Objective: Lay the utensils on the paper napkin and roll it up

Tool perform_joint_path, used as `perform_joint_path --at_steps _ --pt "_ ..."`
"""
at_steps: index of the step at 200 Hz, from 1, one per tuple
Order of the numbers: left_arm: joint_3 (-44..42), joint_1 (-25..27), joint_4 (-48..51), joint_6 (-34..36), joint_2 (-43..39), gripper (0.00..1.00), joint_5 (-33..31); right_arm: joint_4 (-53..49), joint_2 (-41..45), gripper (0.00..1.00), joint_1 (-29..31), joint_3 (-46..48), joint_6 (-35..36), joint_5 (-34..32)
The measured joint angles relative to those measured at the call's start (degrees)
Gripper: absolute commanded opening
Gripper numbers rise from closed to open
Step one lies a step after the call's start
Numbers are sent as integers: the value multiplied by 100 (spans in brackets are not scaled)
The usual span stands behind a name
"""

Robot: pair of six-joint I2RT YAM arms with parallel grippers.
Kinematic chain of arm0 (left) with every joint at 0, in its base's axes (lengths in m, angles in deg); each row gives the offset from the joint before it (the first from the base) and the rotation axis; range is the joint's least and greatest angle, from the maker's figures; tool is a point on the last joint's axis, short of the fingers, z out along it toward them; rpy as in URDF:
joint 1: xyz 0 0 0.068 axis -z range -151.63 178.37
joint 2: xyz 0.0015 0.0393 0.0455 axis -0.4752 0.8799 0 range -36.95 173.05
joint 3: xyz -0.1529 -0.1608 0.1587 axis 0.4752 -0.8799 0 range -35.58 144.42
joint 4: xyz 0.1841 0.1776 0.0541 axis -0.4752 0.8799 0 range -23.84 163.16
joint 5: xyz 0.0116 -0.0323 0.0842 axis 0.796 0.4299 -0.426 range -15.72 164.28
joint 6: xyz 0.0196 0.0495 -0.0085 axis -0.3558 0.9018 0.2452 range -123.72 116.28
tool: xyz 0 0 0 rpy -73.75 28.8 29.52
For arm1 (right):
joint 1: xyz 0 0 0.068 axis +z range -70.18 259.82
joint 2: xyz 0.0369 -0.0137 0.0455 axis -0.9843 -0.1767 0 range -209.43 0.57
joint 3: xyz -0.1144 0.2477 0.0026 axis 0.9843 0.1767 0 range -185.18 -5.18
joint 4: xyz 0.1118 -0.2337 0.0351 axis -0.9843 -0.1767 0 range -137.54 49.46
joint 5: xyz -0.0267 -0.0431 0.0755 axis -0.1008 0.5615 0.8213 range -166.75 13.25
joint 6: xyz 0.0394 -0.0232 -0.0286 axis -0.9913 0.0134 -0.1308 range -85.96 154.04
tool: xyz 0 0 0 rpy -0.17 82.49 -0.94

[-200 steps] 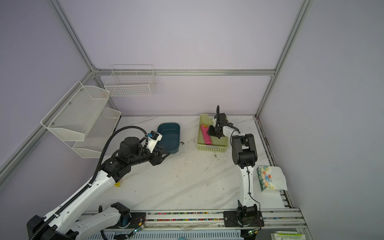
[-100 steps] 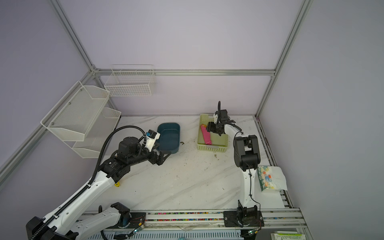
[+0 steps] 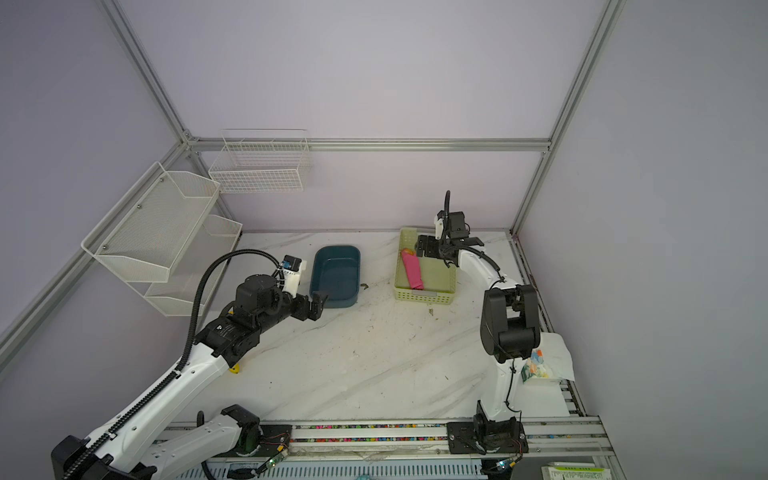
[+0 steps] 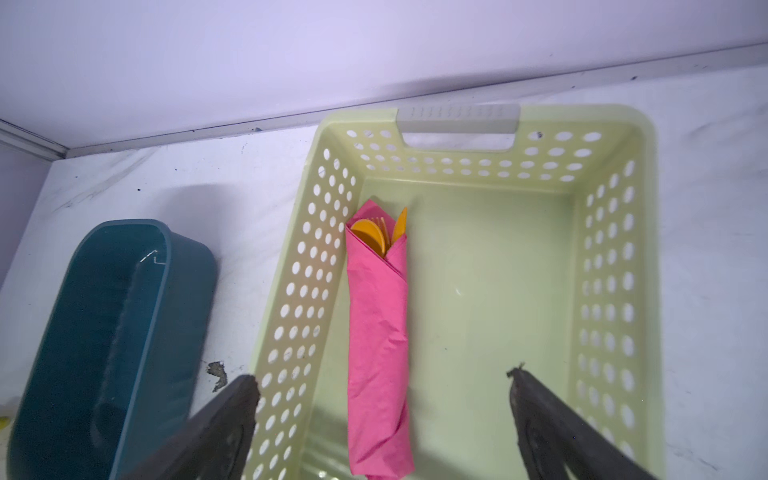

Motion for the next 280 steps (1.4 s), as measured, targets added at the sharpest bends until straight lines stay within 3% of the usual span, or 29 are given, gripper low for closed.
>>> perform_joint_path --at_steps 44,86,123,160,186,236,280 --pt "-393 -26 -208 68 -87 99 -1550 647 1375 97 -101 1373 240 -1128" --pt "-1650 -70 -1482 479 -251 100 -2457 2081 2420 97 -350 3235 236 -2022" --pt "-2369 -184 -2424 719 -22 100 -3150 3574 2739 97 -354 4968 271 -2378" --pt "-2942 -313 -3928 1045 804 100 -3698 5608 2949 97 -352 6607 595 -2520" --pt "-3265 -525 -5174 1300 1547 100 -3563 6732 2791 97 -352 6889 807 -2559" --pt "-3375 -1209 -7248 1655 2608 100 -2529 8494 1742 97 -352 6789 990 -2358" --pt "-3375 -2074 -7871 1355 3296 100 -1681 9560 686 97 -356 6592 986 -2135"
